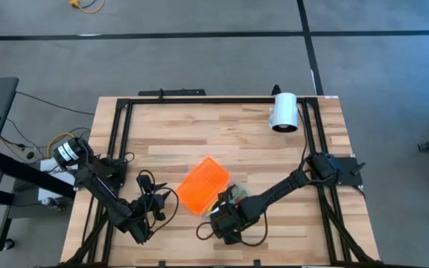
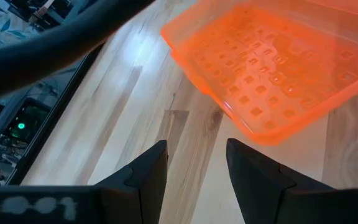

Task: Pick & place school supplies into a supply box
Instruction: Adjust the supply box, then close the supply box

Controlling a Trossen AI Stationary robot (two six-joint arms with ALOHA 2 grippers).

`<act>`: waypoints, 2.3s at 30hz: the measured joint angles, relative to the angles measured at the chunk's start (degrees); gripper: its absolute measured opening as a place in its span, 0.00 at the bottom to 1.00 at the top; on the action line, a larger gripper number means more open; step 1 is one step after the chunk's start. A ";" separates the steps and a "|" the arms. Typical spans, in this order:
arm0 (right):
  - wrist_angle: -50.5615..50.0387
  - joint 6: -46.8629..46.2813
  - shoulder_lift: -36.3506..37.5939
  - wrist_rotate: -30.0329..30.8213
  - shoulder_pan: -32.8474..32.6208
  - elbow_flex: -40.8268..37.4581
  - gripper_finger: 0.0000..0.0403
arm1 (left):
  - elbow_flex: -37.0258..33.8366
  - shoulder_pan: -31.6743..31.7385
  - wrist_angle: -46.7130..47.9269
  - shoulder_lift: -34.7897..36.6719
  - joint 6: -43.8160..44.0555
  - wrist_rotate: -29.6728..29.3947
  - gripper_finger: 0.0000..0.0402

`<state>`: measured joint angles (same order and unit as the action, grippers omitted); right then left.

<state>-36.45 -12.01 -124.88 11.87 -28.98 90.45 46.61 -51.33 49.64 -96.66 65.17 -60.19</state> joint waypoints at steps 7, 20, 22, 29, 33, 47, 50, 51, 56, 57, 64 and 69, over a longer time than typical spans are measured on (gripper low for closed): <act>-0.09 1.22 -0.04 9.28 -1.32 -0.07 0.29 | 0.00 0.02 0.01 0.00 0.02 -0.28 0.39; -2.45 1.05 0.48 21.30 -3.24 4.67 0.29 | 0.00 0.07 1.72 0.00 3.42 -0.28 0.39; -4.13 -0.96 0.50 21.89 -4.25 5.82 0.29 | 0.00 0.07 2.32 0.00 4.25 -0.14 0.39; -18.39 -20.72 0.50 28.24 -10.32 8.13 0.29 | 0.00 0.07 2.35 0.00 4.48 -0.15 0.39; -26.88 -35.73 0.50 28.60 -14.66 8.72 0.29 | 0.00 0.49 2.35 0.00 4.48 -0.40 0.39; -28.85 -56.29 -0.08 25.48 -19.62 3.59 0.29 | -0.65 4.81 2.01 0.00 2.69 -0.06 0.39; -27.16 -57.61 -0.07 25.43 -18.27 0.86 0.29 | -3.19 5.61 1.63 0.00 2.56 0.20 0.39; -26.22 -57.61 -0.07 24.92 -17.81 0.04 0.29 | -4.37 5.88 1.59 0.00 3.11 0.68 0.39; -24.26 -57.59 -0.04 22.04 -16.45 -2.15 0.29 | -11.39 6.60 1.38 0.00 8.94 3.13 0.39; -23.93 -57.59 -0.04 21.79 -16.28 -2.73 0.29 | -12.72 6.60 0.47 0.00 10.05 3.17 0.39; -20.25 -57.59 -0.03 21.90 -15.63 -5.45 0.29 | -17.70 6.86 -14.10 0.17 5.61 1.64 0.39; -19.05 -57.61 0.17 23.08 -14.73 -7.81 0.29 | -16.72 8.38 -15.91 0.15 0.68 0.97 0.39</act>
<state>-55.50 -69.63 -124.71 34.96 -43.71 82.65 29.89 -42.95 33.73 -96.51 65.84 -59.21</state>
